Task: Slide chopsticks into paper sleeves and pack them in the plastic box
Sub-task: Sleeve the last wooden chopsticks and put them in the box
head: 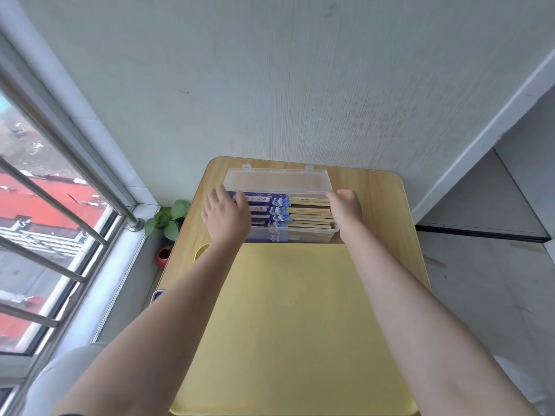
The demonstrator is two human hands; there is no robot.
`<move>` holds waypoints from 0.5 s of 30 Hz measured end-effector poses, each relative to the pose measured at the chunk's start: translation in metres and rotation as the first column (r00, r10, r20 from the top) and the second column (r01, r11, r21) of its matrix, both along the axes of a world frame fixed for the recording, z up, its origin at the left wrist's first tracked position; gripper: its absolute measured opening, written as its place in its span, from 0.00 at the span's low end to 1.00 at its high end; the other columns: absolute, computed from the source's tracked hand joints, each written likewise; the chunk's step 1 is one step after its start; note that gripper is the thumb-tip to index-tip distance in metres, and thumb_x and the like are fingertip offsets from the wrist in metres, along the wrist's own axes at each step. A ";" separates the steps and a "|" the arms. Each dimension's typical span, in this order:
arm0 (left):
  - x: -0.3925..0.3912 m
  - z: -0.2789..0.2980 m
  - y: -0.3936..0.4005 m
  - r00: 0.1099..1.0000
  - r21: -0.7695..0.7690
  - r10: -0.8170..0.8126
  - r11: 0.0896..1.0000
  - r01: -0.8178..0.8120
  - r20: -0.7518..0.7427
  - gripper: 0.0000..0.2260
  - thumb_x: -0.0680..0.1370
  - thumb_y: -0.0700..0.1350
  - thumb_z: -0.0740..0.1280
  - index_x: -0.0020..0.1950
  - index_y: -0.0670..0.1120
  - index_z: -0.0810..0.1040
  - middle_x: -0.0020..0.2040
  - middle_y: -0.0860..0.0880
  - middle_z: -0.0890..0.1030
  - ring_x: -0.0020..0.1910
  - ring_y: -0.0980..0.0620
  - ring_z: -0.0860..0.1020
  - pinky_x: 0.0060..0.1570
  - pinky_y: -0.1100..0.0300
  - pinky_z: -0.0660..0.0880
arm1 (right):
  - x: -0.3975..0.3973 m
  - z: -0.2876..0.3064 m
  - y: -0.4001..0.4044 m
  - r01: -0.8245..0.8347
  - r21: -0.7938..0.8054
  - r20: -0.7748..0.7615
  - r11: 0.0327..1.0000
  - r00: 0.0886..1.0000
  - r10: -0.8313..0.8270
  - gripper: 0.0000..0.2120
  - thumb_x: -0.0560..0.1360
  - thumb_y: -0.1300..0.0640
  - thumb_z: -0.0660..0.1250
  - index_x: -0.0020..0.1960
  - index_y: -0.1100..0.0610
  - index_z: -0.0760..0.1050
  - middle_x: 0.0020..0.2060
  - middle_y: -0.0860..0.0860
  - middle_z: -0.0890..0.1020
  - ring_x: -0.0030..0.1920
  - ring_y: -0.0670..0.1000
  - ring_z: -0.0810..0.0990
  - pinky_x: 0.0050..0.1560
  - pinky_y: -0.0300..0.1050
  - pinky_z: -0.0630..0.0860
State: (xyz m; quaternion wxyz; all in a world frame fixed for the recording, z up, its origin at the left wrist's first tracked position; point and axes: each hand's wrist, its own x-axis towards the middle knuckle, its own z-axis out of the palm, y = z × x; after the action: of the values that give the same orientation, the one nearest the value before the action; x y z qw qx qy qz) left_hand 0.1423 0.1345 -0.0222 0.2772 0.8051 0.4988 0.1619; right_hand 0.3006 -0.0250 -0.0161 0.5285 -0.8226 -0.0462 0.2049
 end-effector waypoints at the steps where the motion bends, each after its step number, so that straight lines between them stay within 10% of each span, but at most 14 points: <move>1: 0.002 -0.001 0.005 0.999 -0.104 0.039 0.994 -0.035 0.030 0.23 0.83 0.54 0.51 0.73 0.41 0.66 0.73 0.41 0.69 0.72 0.41 0.65 0.72 0.43 0.61 | 0.003 -0.001 0.002 -0.001 0.013 -0.074 1.000 0.997 0.002 0.07 0.75 0.53 0.61 0.44 0.57 0.68 0.36 0.52 0.69 0.37 0.55 0.70 0.36 0.44 0.67; 5: 0.003 -0.004 0.008 1.000 -0.138 -0.015 0.990 0.015 -0.003 0.24 0.83 0.55 0.49 0.70 0.41 0.67 0.68 0.43 0.72 0.68 0.42 0.69 0.68 0.43 0.65 | 0.014 -0.004 0.010 0.026 0.107 -0.250 0.994 0.968 0.002 0.17 0.72 0.45 0.60 0.55 0.53 0.77 0.48 0.53 0.81 0.51 0.58 0.80 0.52 0.55 0.76; 9: 0.003 -0.008 0.005 0.996 -0.099 -0.045 0.994 0.037 -0.078 0.28 0.83 0.56 0.48 0.77 0.41 0.60 0.77 0.42 0.63 0.76 0.42 0.61 0.74 0.42 0.60 | 0.024 -0.022 0.009 0.058 0.215 -0.229 0.975 0.973 -0.007 0.05 0.67 0.50 0.63 0.37 0.51 0.72 0.39 0.53 0.76 0.42 0.59 0.74 0.44 0.51 0.69; 15: 0.002 -0.005 0.000 0.988 -0.122 -0.067 0.991 0.050 -0.136 0.31 0.85 0.57 0.47 0.82 0.40 0.45 0.82 0.42 0.47 0.81 0.45 0.46 0.78 0.49 0.47 | 0.006 0.001 0.004 0.178 0.346 -0.296 0.921 0.953 -0.073 0.15 0.81 0.48 0.58 0.53 0.53 0.81 0.48 0.49 0.85 0.47 0.53 0.84 0.47 0.49 0.80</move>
State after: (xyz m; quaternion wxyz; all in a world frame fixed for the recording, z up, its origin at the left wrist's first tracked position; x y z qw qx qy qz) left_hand 0.1442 0.1345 -0.0273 0.2936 0.8109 0.5018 0.0669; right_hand 0.3064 -0.0214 -0.0155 0.6869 -0.6729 0.0438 0.2710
